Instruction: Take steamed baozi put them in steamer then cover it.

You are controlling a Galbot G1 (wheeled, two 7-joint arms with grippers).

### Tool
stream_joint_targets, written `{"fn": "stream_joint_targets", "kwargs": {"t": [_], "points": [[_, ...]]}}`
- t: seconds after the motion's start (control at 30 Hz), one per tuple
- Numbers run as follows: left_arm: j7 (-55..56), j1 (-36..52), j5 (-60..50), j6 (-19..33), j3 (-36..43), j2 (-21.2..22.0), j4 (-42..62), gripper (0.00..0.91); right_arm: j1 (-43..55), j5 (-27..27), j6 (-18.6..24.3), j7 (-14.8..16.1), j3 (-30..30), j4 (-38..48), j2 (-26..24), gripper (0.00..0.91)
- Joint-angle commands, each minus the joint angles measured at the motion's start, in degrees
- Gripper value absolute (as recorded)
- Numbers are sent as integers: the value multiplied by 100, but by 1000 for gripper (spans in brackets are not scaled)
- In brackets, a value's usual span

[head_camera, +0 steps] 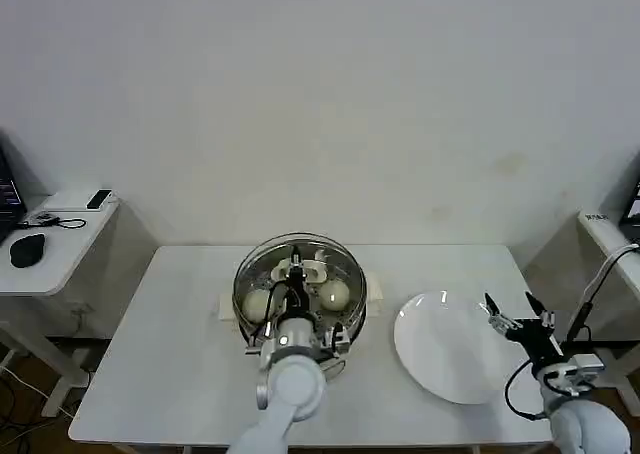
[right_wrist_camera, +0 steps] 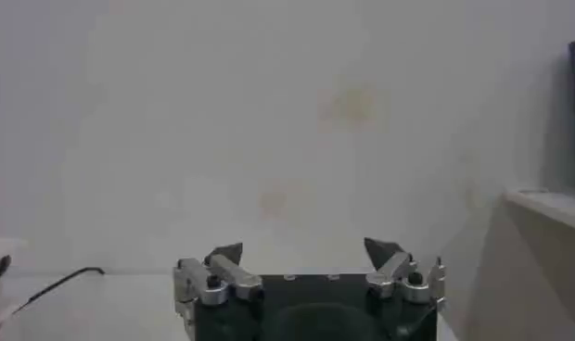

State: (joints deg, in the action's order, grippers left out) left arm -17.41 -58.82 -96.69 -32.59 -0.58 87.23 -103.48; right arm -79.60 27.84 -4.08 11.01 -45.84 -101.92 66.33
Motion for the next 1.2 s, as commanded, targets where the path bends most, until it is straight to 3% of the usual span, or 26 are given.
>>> {"fn": "stream_joint_targets", "kwargs": {"t": [0.03, 1.2], "points": [[-104, -6, 1, -13, 49, 33, 26, 0, 64, -50, 22, 4, 69, 101, -7, 907], [-393, -123, 248, 19, 72, 13, -132, 0, 112, -115, 99, 30, 104, 228, -10, 907]]}}
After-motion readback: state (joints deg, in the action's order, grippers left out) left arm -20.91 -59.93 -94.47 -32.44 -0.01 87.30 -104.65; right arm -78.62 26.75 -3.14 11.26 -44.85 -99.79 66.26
